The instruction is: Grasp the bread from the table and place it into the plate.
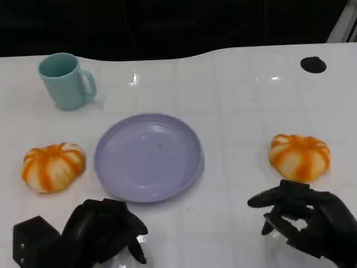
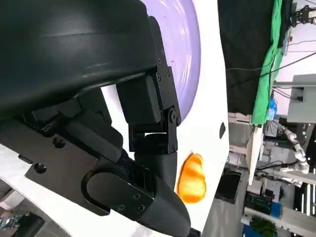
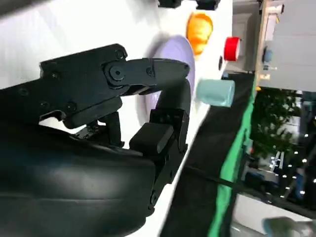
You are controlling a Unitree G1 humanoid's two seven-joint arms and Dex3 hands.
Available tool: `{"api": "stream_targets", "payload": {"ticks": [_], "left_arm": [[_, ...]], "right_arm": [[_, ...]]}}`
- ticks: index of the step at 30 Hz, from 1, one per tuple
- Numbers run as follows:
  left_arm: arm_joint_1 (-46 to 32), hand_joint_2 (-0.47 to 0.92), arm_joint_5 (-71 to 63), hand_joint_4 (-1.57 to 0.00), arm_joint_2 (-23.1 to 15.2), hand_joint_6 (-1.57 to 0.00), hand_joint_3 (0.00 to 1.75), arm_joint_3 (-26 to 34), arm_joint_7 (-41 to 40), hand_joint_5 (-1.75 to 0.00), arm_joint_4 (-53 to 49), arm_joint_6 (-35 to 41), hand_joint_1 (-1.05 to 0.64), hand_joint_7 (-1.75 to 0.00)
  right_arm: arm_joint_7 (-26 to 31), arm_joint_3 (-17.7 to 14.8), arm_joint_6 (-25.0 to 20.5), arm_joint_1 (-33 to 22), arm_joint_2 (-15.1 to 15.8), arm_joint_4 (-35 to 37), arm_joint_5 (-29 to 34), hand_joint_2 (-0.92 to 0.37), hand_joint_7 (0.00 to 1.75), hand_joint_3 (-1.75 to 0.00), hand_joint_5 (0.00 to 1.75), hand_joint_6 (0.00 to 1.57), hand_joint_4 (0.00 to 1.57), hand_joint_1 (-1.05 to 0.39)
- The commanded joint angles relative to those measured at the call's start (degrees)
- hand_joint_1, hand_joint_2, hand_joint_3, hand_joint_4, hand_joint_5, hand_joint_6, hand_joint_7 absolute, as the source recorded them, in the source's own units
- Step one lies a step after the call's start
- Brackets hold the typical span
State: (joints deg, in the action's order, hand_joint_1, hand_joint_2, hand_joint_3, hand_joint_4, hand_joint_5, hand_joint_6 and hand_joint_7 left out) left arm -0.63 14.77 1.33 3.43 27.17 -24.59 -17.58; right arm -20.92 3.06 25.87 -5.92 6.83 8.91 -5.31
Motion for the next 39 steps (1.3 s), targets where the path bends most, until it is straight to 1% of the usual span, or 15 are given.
{"api": "stream_targets", "payload": {"ticks": [1,2,3,4,6,7,8,10,13,15,19,25,31,35,39], "left_arm": [[0.2,0.81,0.11,-1.5,-0.55,-1.57,0.0,0.35,-0.28,-0.93,-0.06,0.03,-1.05,-0.51],[0.23,0.81,0.02,-1.5,-0.51,-1.57,0.0,0.29,-0.37,-0.93,-0.05,0.06,-1.05,-0.51],[0.3,0.81,0.0,-1.5,-0.44,-1.57,0.0,0.26,-0.42,-0.93,-0.11,0.1,-1.05,-0.51],[0.34,0.8,0.0,-1.5,-0.39,-1.57,0.0,0.25,-0.46,-0.93,-0.16,0.13,-1.05,-0.51],[0.38,0.8,0.01,-1.5,-0.35,-1.57,0.0,0.25,-0.46,-0.94,-0.2,0.14,-1.05,-0.52],[0.46,0.8,0.08,-1.5,-0.34,-1.57,0.0,0.26,-0.31,-0.94,-0.39,0.05,-1.05,-0.52],[0.57,0.8,0.14,-1.5,-0.35,-1.57,0.0,0.29,-0.08,-0.93,-0.67,-0.19,-1.05,-0.52],[0.72,0.81,0.25,-1.5,-0.39,-1.57,0.0,0.36,0.2,-0.93,-1.03,-0.39,-1.05,-0.51],[1.0,0.8,0.66,-1.49,-0.51,-1.57,0.0,0.62,0.66,-0.93,-1.59,-0.39,-1.05,-0.5],[1.07,0.79,0.76,-1.49,-0.54,-1.57,0.0,0.7,0.63,-0.93,-1.67,-0.17,-1.05,-0.5],[1.07,0.8,0.56,-1.49,-0.53,-1.57,0.0,0.73,0.52,-0.93,-1.89,-0.48,-1.05,-0.49],[0.86,0.8,0.27,-1.49,-0.5,-1.57,0.01,0.58,0.22,-0.92,-1.49,-0.14,-1.05,-0.49],[0.61,0.8,0.02,-1.5,-0.3,-1.57,0.01,0.46,-0.08,-0.92,-1.22,-0.27,-1.05,-0.5],[0.63,0.8,0.52,-1.5,-0.25,-1.57,0.0,0.56,0.75,-0.92,-1.62,-0.92,-1.05,-0.5],[0.68,0.8,0.53,-1.49,-0.29,-1.57,0.0,0.62,0.79,-0.91,-1.77,-1.04,-1.05,-0.49]], "right_arm": [[2.04,-2.15,3.45,2.23,3.3,-0.25,3.82,-0.92,0.37,-0.19,1.08,0.73,0.54,-0.35],[2.44,-2.46,3.49,2.6,4.07,-0.56,4.87,-0.92,0.31,-0.16,1.0,0.7,0.51,-0.36],[3.26,-2.79,3.71,3.01,5.24,-0.99,7.07,-0.92,0.27,-0.14,0.95,0.69,0.51,-0.36],[3.85,-2.96,3.85,3.23,5.96,-1.25,8.54,-0.92,0.23,-0.14,0.89,0.66,0.46,-0.39],[4.69,-2.92,4.03,3.39,6.62,-1.4,9.98,-0.92,0.21,-0.13,0.86,0.65,0.44,-0.41],[6.29,-3.31,3.01,3.61,8.11,-3.03,13.81,-0.92,0.2,-0.13,0.85,0.65,0.44,-0.41],[8.15,-3.77,2.6,3.99,9.55,-4.29,17.74,-0.92,0.12,-0.11,0.72,0.58,0.36,-0.46],[11.51,-4.27,2.6,4.69,11.63,-5.7,24.14,-0.92,0.06,-0.09,0.59,0.52,0.32,-0.49],[15.8,-4.08,2.69,6.05,14.21,-6.42,31.95,-0.92,0.01,-0.08,0.48,0.46,0.26,-0.49],[17.58,-3.57,1.04,6.78,15.45,-7.26,36.31,-0.92,0.0,-0.06,0.44,0.43,0.24,-0.5],[19.63,-1.85,-4.01,8.53,17.54,-9.18,45.84,-0.92,0.0,-0.05,0.39,0.38,0.19,-0.51],[22.04,1.28,-9.55,10.74,18.33,-9.27,53.67,-0.88,0.0,0.0,0.35,0.36,0.14,-0.47],[22.77,5.17,-13.97,13.56,18.8,-6.34,57.78,-0.82,0.0,0.0,0.36,0.35,0.11,-0.44],[23.67,7.81,-16.0,15.9,18.69,-2.67,59.2,-0.8,0.0,0.0,0.36,0.34,0.09,-0.42],[24.88,10.47,-17.8,19.09,18.14,3.49,59.45,-0.81,0.0,0.0,0.36,0.31,0.06,-0.41]]}}
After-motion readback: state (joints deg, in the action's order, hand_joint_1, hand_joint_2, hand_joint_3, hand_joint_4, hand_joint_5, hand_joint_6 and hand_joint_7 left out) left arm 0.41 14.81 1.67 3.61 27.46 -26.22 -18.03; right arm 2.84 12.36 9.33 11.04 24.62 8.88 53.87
